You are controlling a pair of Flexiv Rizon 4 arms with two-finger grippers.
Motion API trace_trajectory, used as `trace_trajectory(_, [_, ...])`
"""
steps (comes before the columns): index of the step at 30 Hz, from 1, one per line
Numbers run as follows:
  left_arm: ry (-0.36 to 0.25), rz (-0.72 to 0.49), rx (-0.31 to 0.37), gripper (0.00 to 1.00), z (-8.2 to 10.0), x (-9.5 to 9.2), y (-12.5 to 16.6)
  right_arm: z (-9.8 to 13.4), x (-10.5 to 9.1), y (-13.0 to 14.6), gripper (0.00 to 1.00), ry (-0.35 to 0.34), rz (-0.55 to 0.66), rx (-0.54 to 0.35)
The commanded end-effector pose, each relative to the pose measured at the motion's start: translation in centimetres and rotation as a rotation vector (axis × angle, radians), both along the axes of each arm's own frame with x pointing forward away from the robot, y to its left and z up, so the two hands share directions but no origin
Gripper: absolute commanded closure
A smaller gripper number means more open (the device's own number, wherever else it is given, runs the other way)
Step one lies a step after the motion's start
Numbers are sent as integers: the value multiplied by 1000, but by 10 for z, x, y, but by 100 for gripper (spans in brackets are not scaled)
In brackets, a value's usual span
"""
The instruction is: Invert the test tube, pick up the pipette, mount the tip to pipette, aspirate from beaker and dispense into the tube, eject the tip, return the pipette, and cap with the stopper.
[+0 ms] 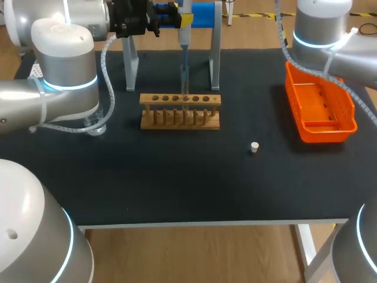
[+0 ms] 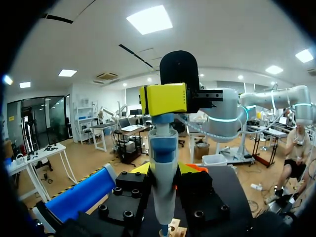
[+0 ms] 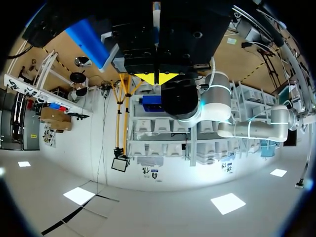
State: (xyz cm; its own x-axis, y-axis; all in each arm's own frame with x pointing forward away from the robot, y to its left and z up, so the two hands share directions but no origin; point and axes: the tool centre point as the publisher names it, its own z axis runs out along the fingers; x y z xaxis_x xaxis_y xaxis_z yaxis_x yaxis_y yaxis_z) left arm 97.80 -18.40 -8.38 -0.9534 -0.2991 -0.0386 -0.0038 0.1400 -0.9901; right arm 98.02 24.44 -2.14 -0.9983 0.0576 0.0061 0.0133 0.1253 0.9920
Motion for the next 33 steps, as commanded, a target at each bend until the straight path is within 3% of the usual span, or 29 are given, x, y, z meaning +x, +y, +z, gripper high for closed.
trace_trajectory(1, [-3,2,-2,100,4,0,-1,-9,1,-2,100,4,2,1])
trace_trajectory(14, [-3,2,-2,100,4,0,-1,-16,3,-2,100,22,-2,-10])
trace_trajectory(24, [-3,2,-2,100,4,0,-1,17,0,-5,100,-50,-12,7])
trace_trajectory(25, [-3,2,-2,100,4,0,-1,20,0,-6,89,-57,-15,7])
trace_trajectory(26, [-3,2,-2,100,4,0,-1,23,-1,-7,64,-66,-19,7])
trace_trajectory(28, [-3,2,-2,100,4,0,-1,29,-2,-11,0,-81,-25,8])
trace_trajectory(33, [-3,2,-2,100,4,0,-1,34,-4,-27,0,-111,-49,1])
